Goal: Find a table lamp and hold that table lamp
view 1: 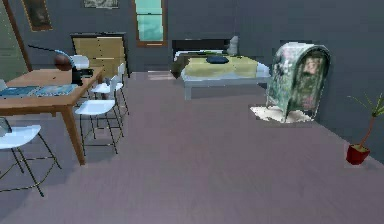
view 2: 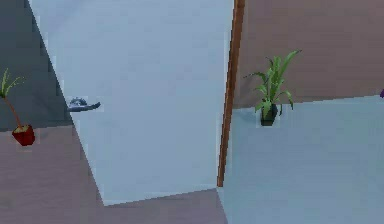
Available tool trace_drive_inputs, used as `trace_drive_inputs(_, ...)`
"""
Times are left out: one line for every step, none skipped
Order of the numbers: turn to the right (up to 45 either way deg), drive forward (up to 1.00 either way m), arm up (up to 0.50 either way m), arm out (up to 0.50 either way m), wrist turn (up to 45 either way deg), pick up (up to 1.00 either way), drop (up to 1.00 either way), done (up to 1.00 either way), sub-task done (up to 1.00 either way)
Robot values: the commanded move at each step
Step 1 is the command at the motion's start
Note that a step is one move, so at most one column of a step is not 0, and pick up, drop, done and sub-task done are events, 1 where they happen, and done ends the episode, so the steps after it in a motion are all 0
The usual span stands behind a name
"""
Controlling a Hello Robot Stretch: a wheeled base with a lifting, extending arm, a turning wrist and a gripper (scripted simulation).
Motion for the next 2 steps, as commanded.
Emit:
trace_drive_inputs(0.0,0.05,0.0,0.0,0.0,0.0,0.0,0.0,0.0)
trace_drive_inputs(-9.0,0.0,0.0,0.0,0.0,0.0,0.0,0.0,0.0)
